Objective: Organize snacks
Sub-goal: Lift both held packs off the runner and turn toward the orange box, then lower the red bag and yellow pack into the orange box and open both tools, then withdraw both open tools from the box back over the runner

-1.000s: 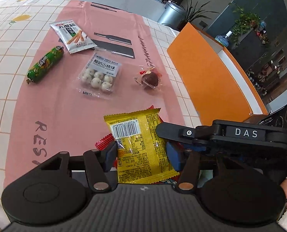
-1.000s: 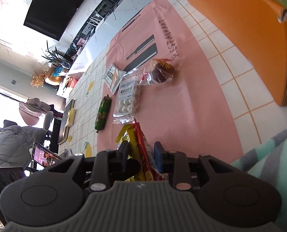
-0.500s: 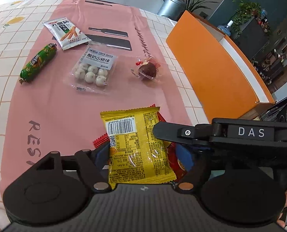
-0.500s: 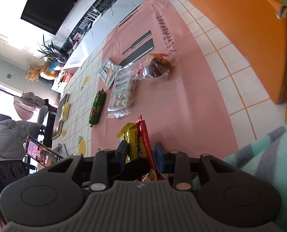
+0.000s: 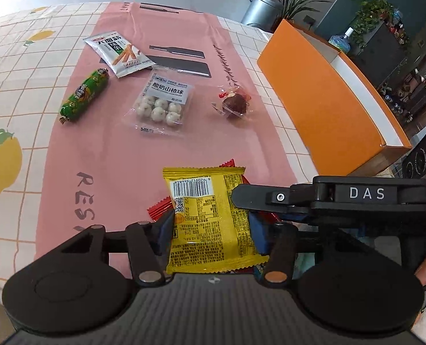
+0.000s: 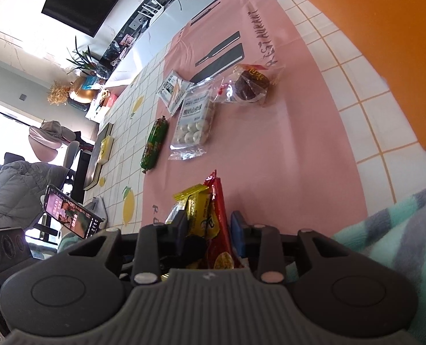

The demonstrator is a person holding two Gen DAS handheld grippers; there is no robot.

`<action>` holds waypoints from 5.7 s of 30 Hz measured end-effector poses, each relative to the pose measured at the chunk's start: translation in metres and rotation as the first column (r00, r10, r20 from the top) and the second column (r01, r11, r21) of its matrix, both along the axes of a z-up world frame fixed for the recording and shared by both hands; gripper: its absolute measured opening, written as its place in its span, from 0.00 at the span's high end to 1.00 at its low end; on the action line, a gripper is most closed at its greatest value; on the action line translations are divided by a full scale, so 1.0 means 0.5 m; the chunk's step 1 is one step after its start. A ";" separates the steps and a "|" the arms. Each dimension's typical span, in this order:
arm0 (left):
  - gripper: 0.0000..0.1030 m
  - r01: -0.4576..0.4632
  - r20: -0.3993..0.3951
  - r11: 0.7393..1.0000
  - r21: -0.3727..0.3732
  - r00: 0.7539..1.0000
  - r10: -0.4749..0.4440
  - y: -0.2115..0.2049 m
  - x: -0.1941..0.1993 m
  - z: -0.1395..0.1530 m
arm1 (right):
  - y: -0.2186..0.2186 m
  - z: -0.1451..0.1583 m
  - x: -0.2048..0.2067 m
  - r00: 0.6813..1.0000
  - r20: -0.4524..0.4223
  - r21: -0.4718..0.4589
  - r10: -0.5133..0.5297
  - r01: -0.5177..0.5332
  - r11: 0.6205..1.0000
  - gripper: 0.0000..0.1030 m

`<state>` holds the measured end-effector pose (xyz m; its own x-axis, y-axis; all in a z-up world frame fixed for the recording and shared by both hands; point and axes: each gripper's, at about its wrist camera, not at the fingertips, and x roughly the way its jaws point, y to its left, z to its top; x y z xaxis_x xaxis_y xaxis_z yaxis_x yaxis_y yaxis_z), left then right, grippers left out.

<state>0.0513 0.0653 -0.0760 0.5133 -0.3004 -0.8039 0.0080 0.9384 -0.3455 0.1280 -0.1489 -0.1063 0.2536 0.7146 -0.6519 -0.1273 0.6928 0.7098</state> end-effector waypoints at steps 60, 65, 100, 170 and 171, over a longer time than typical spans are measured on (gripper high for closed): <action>0.43 -0.118 0.079 0.960 0.253 0.992 0.101 0.007 -0.014 0.037 | 0.060 0.139 -0.066 0.910 0.314 -0.538 0.269 -0.063 0.841 0.33; 0.43 -0.083 0.151 0.972 0.220 0.987 0.050 -0.033 -0.001 0.108 | 0.011 0.213 -0.059 0.884 0.400 -0.510 0.243 -0.005 0.860 0.33; 0.43 0.466 0.119 0.834 0.296 0.848 -0.516 -0.413 0.374 0.153 | -0.271 0.207 0.239 0.878 0.342 -0.741 0.335 0.033 0.670 0.34; 0.20 0.355 0.182 0.807 0.472 0.856 -0.483 -0.407 0.314 0.232 | -0.247 0.280 0.205 0.922 0.277 -0.761 0.268 0.040 0.648 0.12; 0.20 0.333 0.201 0.813 0.477 0.859 -0.470 -0.400 0.303 0.236 | -0.247 0.284 0.192 0.923 0.296 -0.751 0.247 0.064 0.657 0.12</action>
